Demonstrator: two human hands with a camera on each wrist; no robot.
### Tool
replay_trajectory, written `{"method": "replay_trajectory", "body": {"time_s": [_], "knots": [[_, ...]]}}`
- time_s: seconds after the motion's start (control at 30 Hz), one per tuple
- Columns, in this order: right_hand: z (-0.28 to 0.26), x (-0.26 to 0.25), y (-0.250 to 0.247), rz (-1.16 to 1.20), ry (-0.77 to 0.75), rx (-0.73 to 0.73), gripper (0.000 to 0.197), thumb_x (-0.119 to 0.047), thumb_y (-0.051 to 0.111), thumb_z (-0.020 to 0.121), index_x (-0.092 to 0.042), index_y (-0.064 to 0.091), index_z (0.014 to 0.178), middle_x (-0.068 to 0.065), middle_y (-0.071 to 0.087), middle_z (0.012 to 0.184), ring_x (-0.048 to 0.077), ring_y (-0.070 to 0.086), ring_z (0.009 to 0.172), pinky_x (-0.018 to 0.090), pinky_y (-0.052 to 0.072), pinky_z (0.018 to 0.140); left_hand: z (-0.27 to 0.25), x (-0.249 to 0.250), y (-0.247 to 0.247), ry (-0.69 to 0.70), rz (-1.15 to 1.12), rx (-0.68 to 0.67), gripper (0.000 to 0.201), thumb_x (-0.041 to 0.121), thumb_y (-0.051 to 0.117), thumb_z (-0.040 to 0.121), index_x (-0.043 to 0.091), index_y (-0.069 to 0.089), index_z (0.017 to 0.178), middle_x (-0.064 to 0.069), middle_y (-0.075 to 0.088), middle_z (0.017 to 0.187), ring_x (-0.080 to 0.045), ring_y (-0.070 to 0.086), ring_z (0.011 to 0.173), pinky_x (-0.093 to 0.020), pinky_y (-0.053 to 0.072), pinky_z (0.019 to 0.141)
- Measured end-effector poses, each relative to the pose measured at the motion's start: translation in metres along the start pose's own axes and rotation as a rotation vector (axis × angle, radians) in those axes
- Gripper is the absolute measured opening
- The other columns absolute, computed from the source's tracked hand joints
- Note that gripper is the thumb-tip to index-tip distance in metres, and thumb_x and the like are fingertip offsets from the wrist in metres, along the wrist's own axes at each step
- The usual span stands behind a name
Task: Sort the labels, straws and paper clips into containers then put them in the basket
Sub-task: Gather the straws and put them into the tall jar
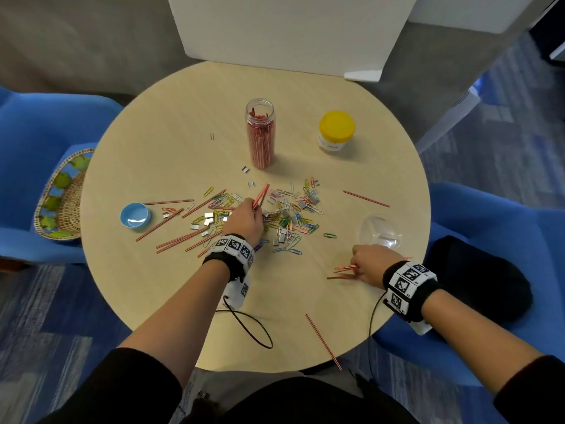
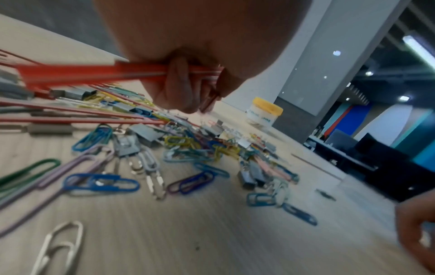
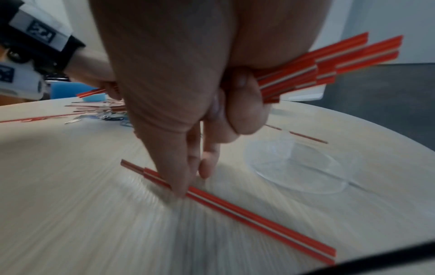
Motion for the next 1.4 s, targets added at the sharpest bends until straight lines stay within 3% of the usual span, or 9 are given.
{"method": "replay_trajectory", "body": {"time_s": [0.17,0.27,0.33,0.53,0.63,0.73,1.0,1.17,1.4], "knots": [[0.007,-0.003,-0.003,-0.015,-0.081,0.055,0.025,-0.044,0.058,0.093,-0.021,0.061,0.083,-0.004,0.059,0.077,0.019,0.060,0.072,0.029,0.047,0.063,-0.021,0.009,-0.007,0.133,-0.285,-0.238,0.012,0.018,0.037,0.102,0.010,0.046,0.099,-0.003,0.058,0.074,-0.017,0.050,0.060,-0.029,0.039,0.055],[0.011,-0.002,-0.006,0.071,-0.068,0.049,0.008,-0.026,0.063,0.088,-0.021,0.057,0.091,-0.006,0.056,0.075,0.018,0.059,0.072,0.027,0.047,0.063,-0.042,0.011,-0.004,0.094,-0.592,-0.377,0.012,0.009,0.039,0.093,0.015,0.051,0.091,0.003,0.055,0.069,-0.007,0.047,0.057,-0.020,0.038,0.057],[0.014,-0.002,-0.005,0.142,-0.051,0.054,0.023,-0.019,0.065,0.084,-0.024,0.050,0.100,-0.007,0.053,0.076,0.015,0.056,0.071,0.026,0.043,0.061,-0.058,0.009,0.004,0.085,-0.668,-0.455,0.015,0.009,0.037,0.088,0.014,0.051,0.083,0.003,0.049,0.072,-0.007,0.043,0.060,-0.022,0.037,0.061],[0.023,-0.003,-0.004,0.277,-0.022,0.090,0.023,-0.014,0.069,0.077,-0.023,0.056,0.094,-0.003,0.059,0.078,0.020,0.060,0.074,0.028,0.049,0.065,-0.098,0.007,0.024,0.547,0.234,-0.578,0.048,0.074,0.040,0.086,0.029,0.055,0.093,0.005,0.058,0.065,-0.015,0.056,0.059,-0.029,0.048,0.059],[0.028,-0.005,-0.005,0.332,-0.024,0.084,0.006,-0.016,0.069,0.077,-0.021,0.066,0.078,-0.003,0.064,0.073,0.018,0.063,0.069,0.023,0.048,0.062,-0.113,0.012,0.046,0.735,0.430,-0.675,0.046,0.064,0.061,0.081,0.033,0.060,0.115,0.003,0.069,0.081,-0.021,0.063,0.075,-0.031,0.052,0.069],[0.030,-0.003,-0.012,0.462,-0.026,0.128,0.008,-0.019,0.068,0.085,-0.016,0.074,0.089,-0.007,0.065,0.071,0.007,0.058,0.062,0.016,0.043,0.059,-0.120,0.015,0.060,0.716,0.431,-0.734,0.045,0.051,0.068,0.082,0.033,0.064,0.123,0.002,0.073,0.099,-0.024,0.066,0.090,-0.032,0.051,0.076],[0.034,0.019,-0.053,0.836,0.004,0.176,0.030,-0.035,0.046,0.102,-0.020,0.062,0.082,-0.004,0.062,0.066,0.006,0.052,0.051,0.023,0.040,0.054,-0.127,0.038,0.075,0.660,0.434,-0.803,0.031,0.051,0.062,0.088,0.029,0.071,0.108,0.000,0.072,0.091,-0.023,0.065,0.087,-0.033,0.052,0.074],[0.055,0.038,-0.078,1.175,0.155,0.302,0.025,-0.025,0.042,0.104,-0.014,0.056,0.086,0.002,0.047,0.061,0.019,0.045,0.058,0.031,0.039,0.057,-0.122,0.040,0.075,0.712,0.547,-0.830,0.032,0.042,0.048,0.099,0.019,0.061,0.118,-0.007,0.068,0.102,-0.028,0.062,0.094,-0.037,0.049,0.077],[0.095,0.061,-0.096,0.480,0.444,0.412,0.011,-0.019,0.063,0.090,-0.013,0.071,0.095,0.013,0.069,0.095,0.034,0.064,0.086,0.035,0.052,0.076,-0.106,0.033,0.042,0.485,0.658,-0.690,0.025,0.013,0.033,0.103,0.007,0.047,0.124,-0.016,0.064,0.110,-0.034,0.061,0.095,-0.037,0.042,0.069]]}}
Point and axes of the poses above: each hand's wrist, its own z-axis towards the middle knuckle, its own y-axis out of the palm, x = y × z, the point moved 1 cm from there along z, towards the middle knuckle
